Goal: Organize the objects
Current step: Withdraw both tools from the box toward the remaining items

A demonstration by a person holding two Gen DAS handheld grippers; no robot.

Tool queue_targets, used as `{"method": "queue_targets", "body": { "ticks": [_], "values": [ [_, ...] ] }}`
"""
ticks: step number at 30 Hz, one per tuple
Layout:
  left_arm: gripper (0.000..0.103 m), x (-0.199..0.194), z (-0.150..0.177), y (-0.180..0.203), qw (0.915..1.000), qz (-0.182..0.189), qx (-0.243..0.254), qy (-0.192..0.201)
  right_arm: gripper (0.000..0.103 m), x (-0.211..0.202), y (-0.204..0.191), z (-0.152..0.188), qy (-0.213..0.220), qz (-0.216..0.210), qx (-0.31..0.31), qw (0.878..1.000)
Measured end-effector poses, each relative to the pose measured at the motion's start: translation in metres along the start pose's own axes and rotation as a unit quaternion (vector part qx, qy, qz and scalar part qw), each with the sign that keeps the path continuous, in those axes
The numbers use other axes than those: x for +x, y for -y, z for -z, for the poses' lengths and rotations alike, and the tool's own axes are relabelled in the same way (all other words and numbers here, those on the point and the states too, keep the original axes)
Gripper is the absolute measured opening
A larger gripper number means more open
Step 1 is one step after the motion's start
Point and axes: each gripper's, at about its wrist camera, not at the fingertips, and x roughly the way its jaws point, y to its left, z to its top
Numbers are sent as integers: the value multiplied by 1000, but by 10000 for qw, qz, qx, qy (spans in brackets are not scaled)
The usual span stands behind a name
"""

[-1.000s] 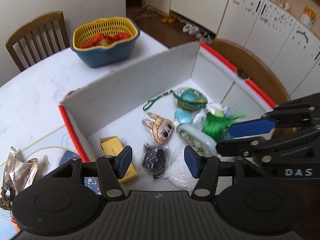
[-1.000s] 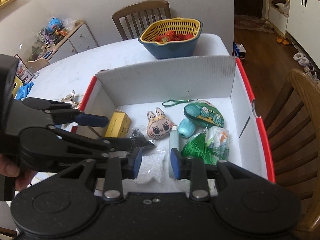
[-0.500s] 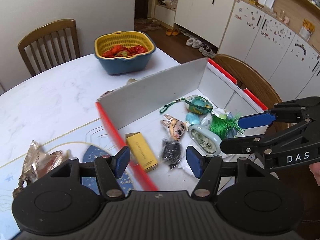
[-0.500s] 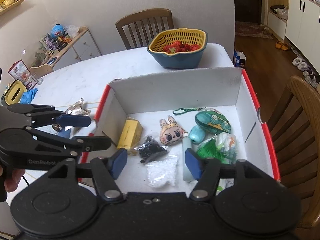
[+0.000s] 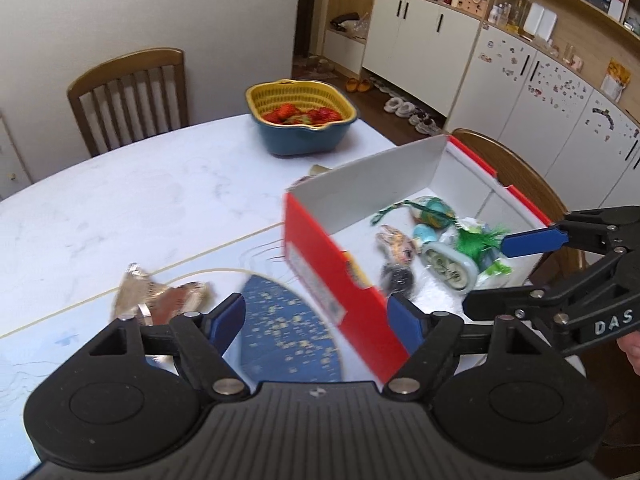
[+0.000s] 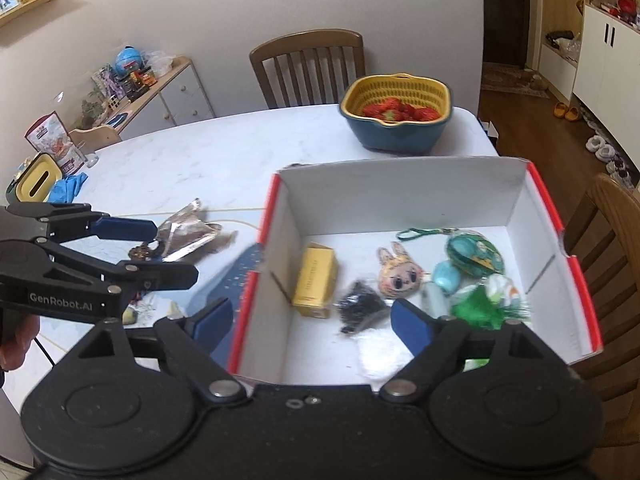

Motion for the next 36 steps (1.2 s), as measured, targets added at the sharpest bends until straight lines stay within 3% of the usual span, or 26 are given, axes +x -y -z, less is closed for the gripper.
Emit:
{"method": "queue_targets", "body": {
  "ticks": [12, 14, 20, 28, 36],
  "values": [
    [85, -24, 27, -66, 9996, 68, -247, 103, 94, 15, -66, -1, 48, 1, -71, 10000],
    [93, -27, 33, -79, 9995, 13, -283, 114, 94, 19, -75, -2, 37, -11, -63, 10000],
    [102, -33, 51, -115, 9992, -67, -351, 153, 94, 33, -101, -6, -31, -11, -100, 9999],
    [102, -31, 74, -159, 9979, -281, -557, 193, 94, 59, -126, -19, -153, -48, -142, 9998],
    [102, -15, 89, -196, 9970, -503, -575, 153, 94, 92, -151, -34, -228, 12, -593, 9980]
  ]
}}
